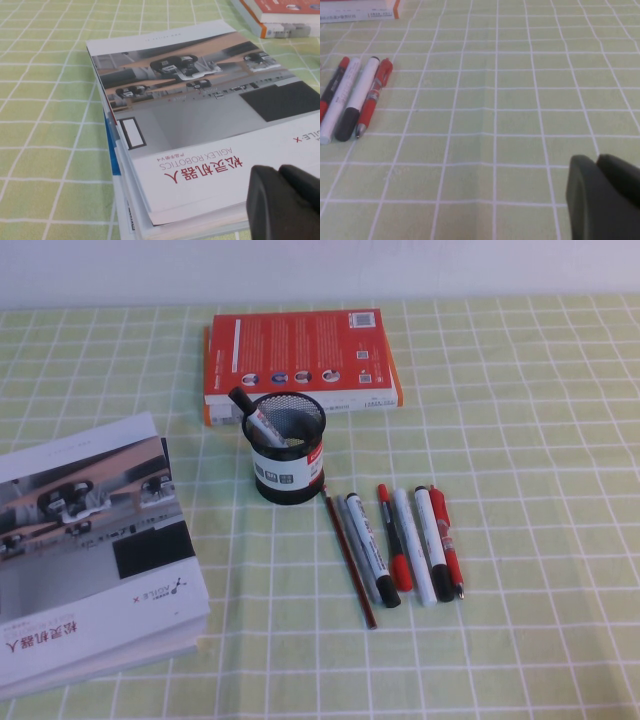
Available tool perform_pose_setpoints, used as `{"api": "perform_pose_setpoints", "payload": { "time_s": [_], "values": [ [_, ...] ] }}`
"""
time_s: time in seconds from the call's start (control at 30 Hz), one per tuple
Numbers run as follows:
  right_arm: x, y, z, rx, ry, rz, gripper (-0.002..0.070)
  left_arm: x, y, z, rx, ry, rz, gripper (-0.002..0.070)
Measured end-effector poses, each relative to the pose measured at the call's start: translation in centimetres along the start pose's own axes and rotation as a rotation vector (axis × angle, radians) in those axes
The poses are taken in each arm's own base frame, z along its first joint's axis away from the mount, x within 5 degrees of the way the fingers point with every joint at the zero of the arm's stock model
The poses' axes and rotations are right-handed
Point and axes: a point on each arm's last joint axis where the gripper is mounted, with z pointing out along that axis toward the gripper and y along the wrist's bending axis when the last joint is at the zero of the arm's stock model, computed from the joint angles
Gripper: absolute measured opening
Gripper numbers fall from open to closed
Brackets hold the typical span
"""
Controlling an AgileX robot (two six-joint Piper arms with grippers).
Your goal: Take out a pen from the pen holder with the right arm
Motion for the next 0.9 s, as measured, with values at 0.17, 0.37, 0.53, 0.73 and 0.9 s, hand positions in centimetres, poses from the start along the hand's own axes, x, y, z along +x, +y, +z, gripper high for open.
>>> {"api": "perform_pose_setpoints", "payload": {
  "time_s": [0.17, 0.37, 0.53, 0.73, 0.9],
  "values": [
    [0.02, 0.03, 0.00, -0.004, 0.002, 0.009, -0.0012, 0.00, 0.00, 0.00, 0.000, 0.000, 0.000, -0.0005],
    [0.01, 0.04, 0.00, -0.004, 0.002, 0.011, -0.0012, 0.00, 0.00, 0.00, 0.000, 0.000, 0.000, -0.0005],
    [0.01, 0.04, 0.00, -0.004, 0.002, 0.011, -0.0012, 0.00, 0.00, 0.00, 0.000, 0.000, 0.000, -0.0005],
    [0.01, 0.05, 0.00, -0.005, 0.002, 0.013, -0.0012, 0.00, 0.00, 0.00, 0.000, 0.000, 0.000, -0.0005],
    [0.01, 0.05, 0.00, -0.005, 0.002, 0.013, -0.0013, 0.00, 0.00, 0.00, 0.000, 0.000, 0.000, -0.0005]
  ]
}}
